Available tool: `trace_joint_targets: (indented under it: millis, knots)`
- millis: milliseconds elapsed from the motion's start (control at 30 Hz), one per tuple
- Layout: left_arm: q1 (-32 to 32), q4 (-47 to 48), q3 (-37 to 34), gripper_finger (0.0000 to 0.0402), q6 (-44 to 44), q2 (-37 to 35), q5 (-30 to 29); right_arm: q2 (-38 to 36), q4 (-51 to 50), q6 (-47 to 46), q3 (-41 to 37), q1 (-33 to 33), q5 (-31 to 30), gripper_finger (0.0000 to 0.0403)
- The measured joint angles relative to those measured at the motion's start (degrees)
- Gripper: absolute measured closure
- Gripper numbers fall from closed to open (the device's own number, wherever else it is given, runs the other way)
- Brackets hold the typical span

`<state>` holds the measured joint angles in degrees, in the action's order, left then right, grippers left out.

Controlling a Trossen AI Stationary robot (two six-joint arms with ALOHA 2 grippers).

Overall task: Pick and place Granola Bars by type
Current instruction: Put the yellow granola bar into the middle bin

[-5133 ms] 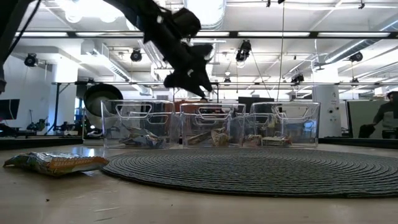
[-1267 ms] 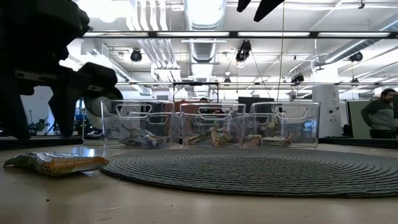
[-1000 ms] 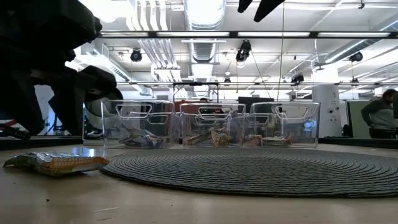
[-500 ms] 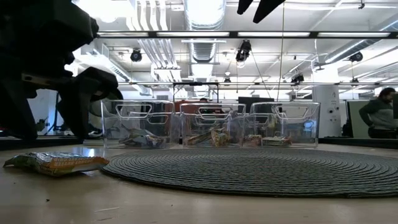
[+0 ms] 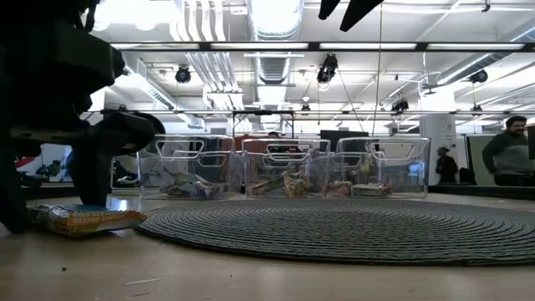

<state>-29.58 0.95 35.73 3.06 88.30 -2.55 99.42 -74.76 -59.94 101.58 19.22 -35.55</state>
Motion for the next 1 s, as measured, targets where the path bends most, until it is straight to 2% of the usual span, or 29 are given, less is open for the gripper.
trace_joint_targets:
  millis: [300,533,667,833,1000]
  knots:
    - [0.0,-0.23,-0.02,0.0194,-0.28,1.44,-0.19,0.0,-0.13,0.33,0.0,0.0,0.0,0.0177]
    - [0.24,0.02,-0.02,0.0247,-0.22,1.44,-0.19,-0.55,-0.25,0.28,-0.02,0.0,-0.85,0.0177]
    - [1.17,0.22,-0.06,0.0274,2.85,0.61,0.23,-2.0,-0.37,-1.94,-0.02,0.0,-5.13,0.0177]
    - [3.47,3.57,-0.19,0.0282,9.05,-3.29,-0.49,-4.66,-0.45,-3.28,-0.02,-0.17,-8.58,0.0177]
    - [7.27,9.06,0.37,0.0284,11.72,-10.5,4.3,-6.52,-0.63,-4.52,-0.02,-0.17,-12.28,0.0177]
